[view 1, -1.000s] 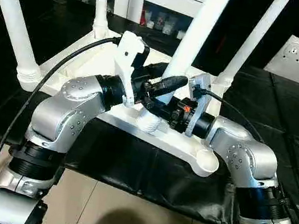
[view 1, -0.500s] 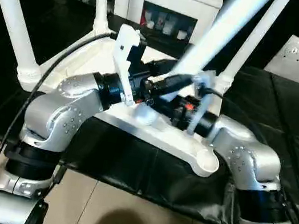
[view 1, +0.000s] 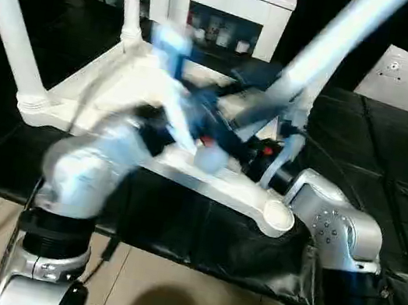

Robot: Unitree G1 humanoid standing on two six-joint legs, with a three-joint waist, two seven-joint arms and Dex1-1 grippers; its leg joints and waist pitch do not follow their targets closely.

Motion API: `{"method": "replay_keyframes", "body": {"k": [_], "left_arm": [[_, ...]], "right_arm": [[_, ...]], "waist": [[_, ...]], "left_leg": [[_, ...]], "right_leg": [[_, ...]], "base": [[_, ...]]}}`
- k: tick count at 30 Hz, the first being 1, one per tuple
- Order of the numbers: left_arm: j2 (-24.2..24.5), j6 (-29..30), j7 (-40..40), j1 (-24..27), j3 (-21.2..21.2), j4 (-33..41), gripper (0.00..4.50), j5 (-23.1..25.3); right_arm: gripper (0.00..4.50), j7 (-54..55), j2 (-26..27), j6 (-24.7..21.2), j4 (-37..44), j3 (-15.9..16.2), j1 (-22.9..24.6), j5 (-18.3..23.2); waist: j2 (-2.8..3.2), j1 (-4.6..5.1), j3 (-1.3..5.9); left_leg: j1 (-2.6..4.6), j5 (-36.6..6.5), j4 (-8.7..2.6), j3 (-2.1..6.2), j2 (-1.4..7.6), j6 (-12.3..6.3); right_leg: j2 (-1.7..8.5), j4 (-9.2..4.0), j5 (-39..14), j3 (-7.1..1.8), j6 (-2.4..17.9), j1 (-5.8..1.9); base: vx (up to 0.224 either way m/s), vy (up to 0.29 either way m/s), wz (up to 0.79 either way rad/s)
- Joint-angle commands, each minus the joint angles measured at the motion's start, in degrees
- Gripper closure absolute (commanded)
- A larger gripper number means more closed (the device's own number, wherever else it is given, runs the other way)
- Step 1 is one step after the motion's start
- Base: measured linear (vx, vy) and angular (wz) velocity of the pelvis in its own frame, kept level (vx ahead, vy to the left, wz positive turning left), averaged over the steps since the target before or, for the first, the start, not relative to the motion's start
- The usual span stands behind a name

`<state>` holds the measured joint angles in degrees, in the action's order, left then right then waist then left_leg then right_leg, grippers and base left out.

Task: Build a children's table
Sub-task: Move to table

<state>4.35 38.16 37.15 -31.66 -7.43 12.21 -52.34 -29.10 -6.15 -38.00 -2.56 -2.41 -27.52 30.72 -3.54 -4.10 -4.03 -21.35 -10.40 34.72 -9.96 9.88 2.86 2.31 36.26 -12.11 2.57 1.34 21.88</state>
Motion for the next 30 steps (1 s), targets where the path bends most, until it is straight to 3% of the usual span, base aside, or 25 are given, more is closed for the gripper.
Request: {"method": "replay_keyframes", "body": {"k": [1,4,5,6,8,9,10,11,15,16,18,19,22,24,25,26,30], "left_arm": [[-0.55,-0.69,-2.22,0.05,-1.56,-0.53,0.00,-1.62],[0.33,-1.30,-3.94,0.98,-2.26,-0.31,0.00,0.57],[2.36,-2.14,-4.52,2.46,-0.86,-0.85,0.00,5.84],[3.51,-2.80,-4.76,3.42,0.01,-1.28,0.00,8.78],[6.04,-4.06,-6.35,4.70,2.75,-2.51,0.00,14.88],[8.42,-6.46,-5.86,6.34,5.78,-3.70,0.00,19.69],[9.56,-7.42,-5.60,6.96,7.17,-4.16,0.00,21.24],[10.30,-7.86,-5.44,7.34,7.93,-4.37,0.00,22.02],[14.46,-10.21,-2.55,8.69,13.07,-5.93,0.00,26.40],[15.99,-11.73,-1.07,8.94,15.21,-7.03,0.00,28.74],[16.72,-13.07,0.47,9.26,16.58,-8.29,0.00,30.26],[16.34,-13.71,0.90,9.52,16.69,-9.00,0.00,30.94],[14.81,-16.67,-0.31,9.25,18.08,-12.34,0.00,34.34],[14.37,-16.90,-1.89,8.96,18.42,-13.54,0.00,35.25],[14.10,-17.75,-3.14,8.90,18.61,-14.22,0.00,35.94],[13.96,-17.94,-3.94,8.96,18.62,-14.34,0.00,36.24],[10.67,-17.36,-9.07,11.41,15.36,-12.21,0.00,36.06]], "right_arm": [[2.61,1.96,0.08,0.84,2.05,-1.82,0.50,0.19],[2.61,4.31,0.28,1.53,4.30,-2.58,2.00,-0.79],[2.61,5.65,-0.01,2.68,6.18,-2.55,3.33,-2.55],[2.61,6.55,-0.18,3.17,7.28,-2.54,4.05,-3.66],[2.61,7.75,-0.93,3.72,8.81,-2.20,5.13,-5.39],[2.61,9.39,-1.49,3.79,10.22,-2.11,6.27,-6.76],[2.61,9.88,-1.99,3.81,10.84,-1.79,6.85,-7.37],[2.61,10.20,-2.30,3.81,11.30,-1.48,7.22,-7.81],[2.61,12.41,-2.39,2.96,13.87,-2.37,9.93,-7.90],[2.61,13.62,-2.14,2.60,14.57,-2.94,10.90,-8.13],[2.61,13.70,-2.18,1.97,15.15,-2.75,11.70,-8.19],[2.61,13.78,-2.13,2.00,15.65,-2.37,12.10,-8.53],[2.61,15.73,-1.10,1.90,16.40,-1.78,12.91,-9.34],[2.61,16.89,-0.76,1.58,16.59,-1.51,13.20,-10.04],[2.61,18.24,-0.35,1.08,16.98,-1.46,13.47,-10.64],[2.61,18.53,-0.31,0.73,17.20,-1.40,13.57,-10.58],[2.61,21.21,-0.74,-3.68,19.16,-0.71,13.67,-11.40]], "waist": [[1.13,0.20,4.28],[1.12,0.19,4.25],[1.10,0.27,4.22],[1.58,0.26,4.14],[1.47,0.55,4.15],[1.93,0.68,4.16],[1.77,0.74,4.12],[2.42,0.78,4.14],[2.27,0.92,4.05],[2.67,0.75,3.99],[2.49,1.00,4.05],[2.89,0.97,4.08],[2.97,1.10,3.98],[3.41,1.10,3.99],[3.24,1.15,4.00],[3.57,1.23,4.06],[3.55,1.34,4.14]], "left_leg": [[1.05,-7.14,-3.93,0.99,3.17,2.79],[1.05,-7.36,-3.99,1.00,3.19,2.81],[0.93,-6.94,-4.09,1.06,3.19,2.76],[0.96,-6.94,-4.15,1.17,3.22,2.92],[1.09,-7.58,-4.22,1.15,3.12,3.26],[1.11,-8.09,-4.30,1.28,3.09,3.67],[1.09,-8.65,-4.37,1.35,3.10,3.81],[1.25,-9.46,-4.40,1.39,3.08,4.29],[1.20,-10.98,-4.44,1.35,3.10,4.22],[1.20,-10.54,-4.45,1.39,3.05,3.87],[1.12,-9.88,-4.40,1.24,2.94,3.53],[0.94,-9.47,-4.30,1.24,2.85,3.37],[0.92,-10.43,-4.25,1.15,2.85,3.16],[1.00,-10.61,-4.31,1.23,2.97,3.35],[0.97,-10.85,-4.32,1.24,2.93,3.36],[1.00,-10.83,-4.30,1.25,2.92,3.37],[0.96,-10.12,-4.20,1.27,2.96,3.12]], "right_leg": [[5.01,-4.07,-3.77,-3.06,9.91,-2.65],[5.09,-4.21,-4.24,-3.12,9.21,-2.72],[5.03,-4.29,-4.26,-3.11,8.26,-2.75],[4.97,-4.32,-4.50,-3.12,7.53,-2.64],[4.85,-4.53,-6.09,-3.15,5.63,-2.60],[4.90,-4.43,-6.89,-3.13,5.33,-2.62],[4.87,-4.78,-8.13,-3.17,4.52,-2.51],[4.93,-4.59,-8.50,-3.20,4.72,-2.32],[4.96,-4.61,-8.15,-3.25,6.78,-2.22],[4.98,-4.68,-7.81,-3.30,6.71,-2.18],[4.85,-4.61,-7.15,-3.33,6.67,-2.28],[5.04,-4.56,-7.23,-3.39,7.07,-2.43],[5.16,-5.00,-10.40,-3.46,7.28,-2.27],[5.13,-4.90,-10.68,-3.42,7.28,-2.16],[5.08,-4.97,-10.73,-3.40,7.15,-2.20],[5.01,-4.97,-10.13,-3.39,7.17,-2.13],[5.00,-4.73,-7.62,-3.35,8.47,-2.31]], "base": [[0.000,0.000,0.00],[0.000,0.000,0.00],[0.000,0.000,0.00],[0.000,0.000,0.00],[0.000,0.000,0.00],[0.000,0.000,0.00],[0.000,0.000,0.00],[0.000,0.000,0.00],[0.000,0.000,0.00],[0.000,0.000,0.00],[0.000,0.000,0.00],[0.000,0.000,0.00],[0.000,0.000,0.00],[0.000,0.000,0.00],[0.000,0.000,0.00],[0.000,0.000,0.00],[0.000,0.000,0.00]]}}
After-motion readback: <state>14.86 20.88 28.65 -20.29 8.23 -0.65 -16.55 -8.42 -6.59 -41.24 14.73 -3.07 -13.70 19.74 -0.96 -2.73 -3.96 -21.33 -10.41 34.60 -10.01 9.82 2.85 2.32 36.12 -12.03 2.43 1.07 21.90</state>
